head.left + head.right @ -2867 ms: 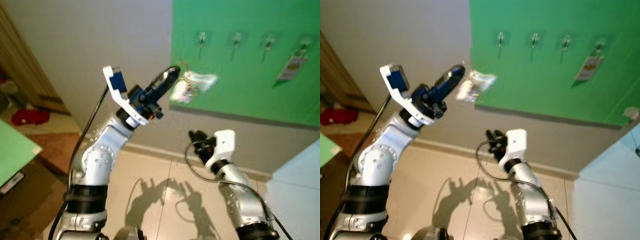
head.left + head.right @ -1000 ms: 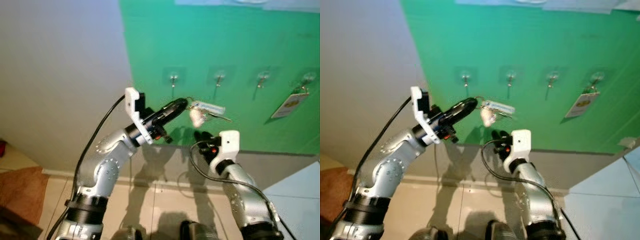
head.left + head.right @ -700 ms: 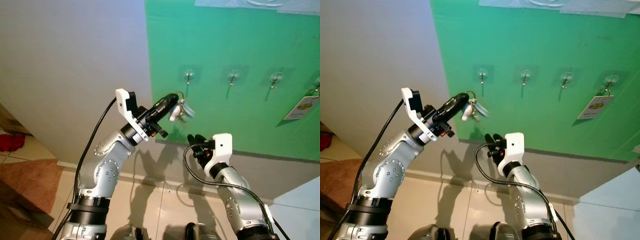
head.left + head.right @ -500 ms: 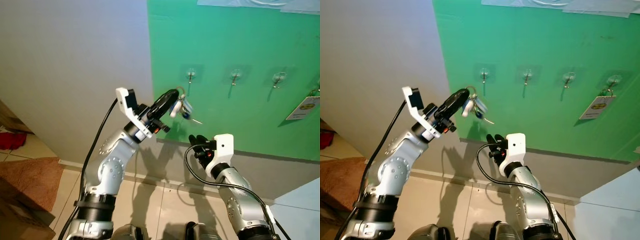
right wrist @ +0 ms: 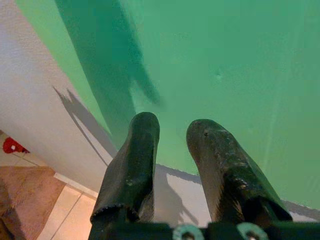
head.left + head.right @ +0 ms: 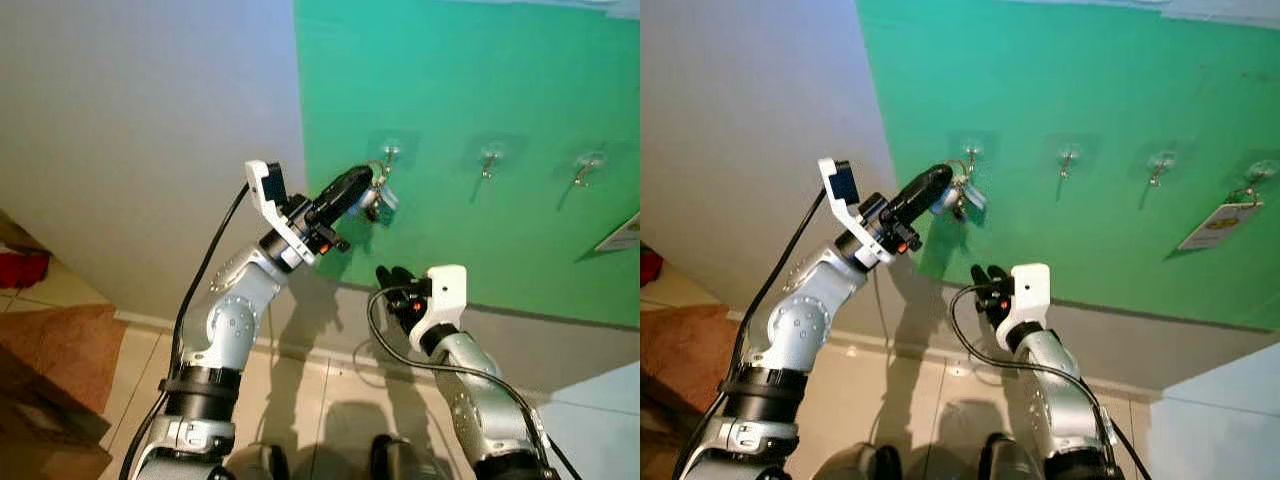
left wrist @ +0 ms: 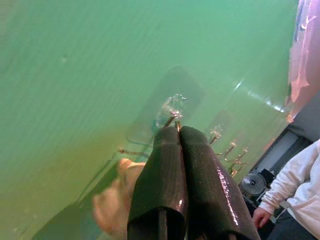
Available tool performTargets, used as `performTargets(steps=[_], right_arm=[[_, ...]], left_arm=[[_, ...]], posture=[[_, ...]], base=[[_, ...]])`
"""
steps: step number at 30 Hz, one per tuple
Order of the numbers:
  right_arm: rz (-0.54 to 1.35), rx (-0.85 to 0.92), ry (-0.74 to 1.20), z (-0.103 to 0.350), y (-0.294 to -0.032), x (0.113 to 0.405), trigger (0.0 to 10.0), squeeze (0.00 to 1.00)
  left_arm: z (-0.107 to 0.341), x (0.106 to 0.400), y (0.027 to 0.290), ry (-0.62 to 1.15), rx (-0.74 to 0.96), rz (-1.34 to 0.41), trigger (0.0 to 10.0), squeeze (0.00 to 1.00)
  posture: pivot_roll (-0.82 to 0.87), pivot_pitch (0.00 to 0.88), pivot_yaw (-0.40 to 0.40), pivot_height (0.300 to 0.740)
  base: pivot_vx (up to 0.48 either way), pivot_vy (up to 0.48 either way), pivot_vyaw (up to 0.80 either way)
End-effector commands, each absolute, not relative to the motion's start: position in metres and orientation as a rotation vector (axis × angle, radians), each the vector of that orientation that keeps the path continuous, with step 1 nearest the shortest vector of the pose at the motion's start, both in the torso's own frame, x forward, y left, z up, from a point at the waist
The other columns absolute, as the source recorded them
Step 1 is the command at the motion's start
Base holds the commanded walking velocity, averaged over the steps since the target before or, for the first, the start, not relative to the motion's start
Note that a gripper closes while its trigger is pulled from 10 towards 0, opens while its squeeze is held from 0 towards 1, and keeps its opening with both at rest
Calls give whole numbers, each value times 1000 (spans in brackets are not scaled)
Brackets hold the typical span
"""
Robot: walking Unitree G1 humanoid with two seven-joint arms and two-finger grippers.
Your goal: Hang keys on a hook
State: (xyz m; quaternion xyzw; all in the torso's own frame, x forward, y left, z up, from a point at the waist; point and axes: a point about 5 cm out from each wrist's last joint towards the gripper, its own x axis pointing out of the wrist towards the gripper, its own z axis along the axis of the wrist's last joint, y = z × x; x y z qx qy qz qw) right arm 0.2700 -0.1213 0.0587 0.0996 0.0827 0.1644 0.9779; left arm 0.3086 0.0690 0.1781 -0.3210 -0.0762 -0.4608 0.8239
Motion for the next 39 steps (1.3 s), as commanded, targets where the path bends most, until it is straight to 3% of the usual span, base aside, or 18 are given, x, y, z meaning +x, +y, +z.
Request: performTargets(steps=[1,10,25,39], right_arm=[[324,204,185,56,-121,266,10000,0],[322,209,186,56,-119,266,10000,0],[313,226,164,61,-118,268,10000,0],[308,234,158,64,-117,268,10000,0]], left_arm=[[181,309,67,-176,-683,-998,10000,0],[180,298,55,-140,-664,-1129,10000,0],[186,314,66,-172,-630,-1043,10000,0],[185,318,60,-160,-639,-1053,10000,0]], posture=[[-5,129,40,740],[-6,132,43,740],[-10,133,50,740],[-14,135,56,740]], base=[[0,0,0],[0,0,0],[0,0,0],[0,0,0]])
